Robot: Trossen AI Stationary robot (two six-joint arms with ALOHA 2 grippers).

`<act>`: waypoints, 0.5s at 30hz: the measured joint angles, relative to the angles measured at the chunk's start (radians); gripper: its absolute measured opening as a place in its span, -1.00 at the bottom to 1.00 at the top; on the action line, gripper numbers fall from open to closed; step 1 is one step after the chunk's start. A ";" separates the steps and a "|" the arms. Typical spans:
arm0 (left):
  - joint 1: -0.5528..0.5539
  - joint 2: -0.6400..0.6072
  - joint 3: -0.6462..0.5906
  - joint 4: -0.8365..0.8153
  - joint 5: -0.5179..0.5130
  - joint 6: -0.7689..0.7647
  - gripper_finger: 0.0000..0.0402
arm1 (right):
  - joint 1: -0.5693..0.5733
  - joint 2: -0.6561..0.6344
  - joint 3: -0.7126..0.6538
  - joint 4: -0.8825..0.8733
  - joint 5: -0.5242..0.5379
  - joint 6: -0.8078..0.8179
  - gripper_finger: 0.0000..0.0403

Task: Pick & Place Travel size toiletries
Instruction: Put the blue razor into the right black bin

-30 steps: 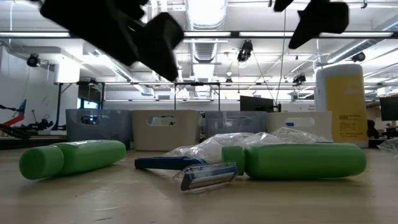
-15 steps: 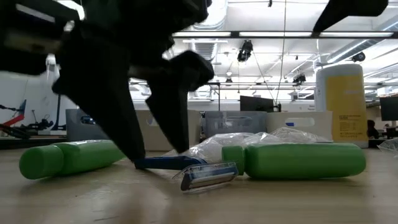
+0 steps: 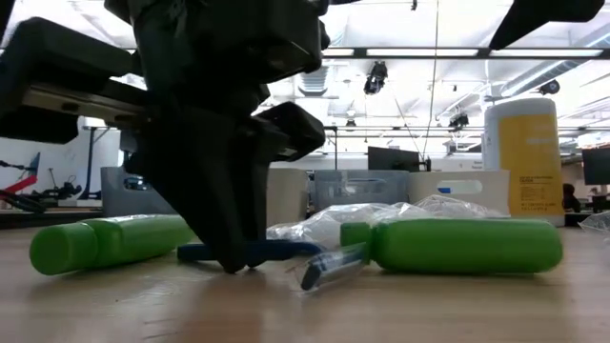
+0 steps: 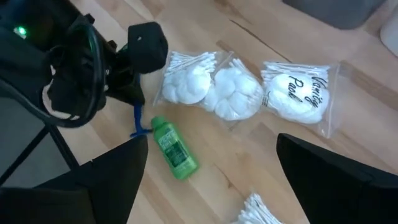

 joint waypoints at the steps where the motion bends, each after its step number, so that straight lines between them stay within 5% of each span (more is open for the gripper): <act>1: 0.001 -0.004 0.000 -0.003 -0.001 -0.010 -0.83 | 0.000 -0.001 0.000 -0.003 0.000 -0.003 0.73; 9: 0.003 -0.097 -0.002 -0.132 -0.017 -0.148 -0.86 | 0.010 -0.034 0.016 -0.076 0.098 0.010 0.59; 15: 0.038 -0.265 -0.002 -0.142 -0.101 -0.436 -0.85 | 0.035 -0.117 0.030 -0.097 0.283 0.065 0.48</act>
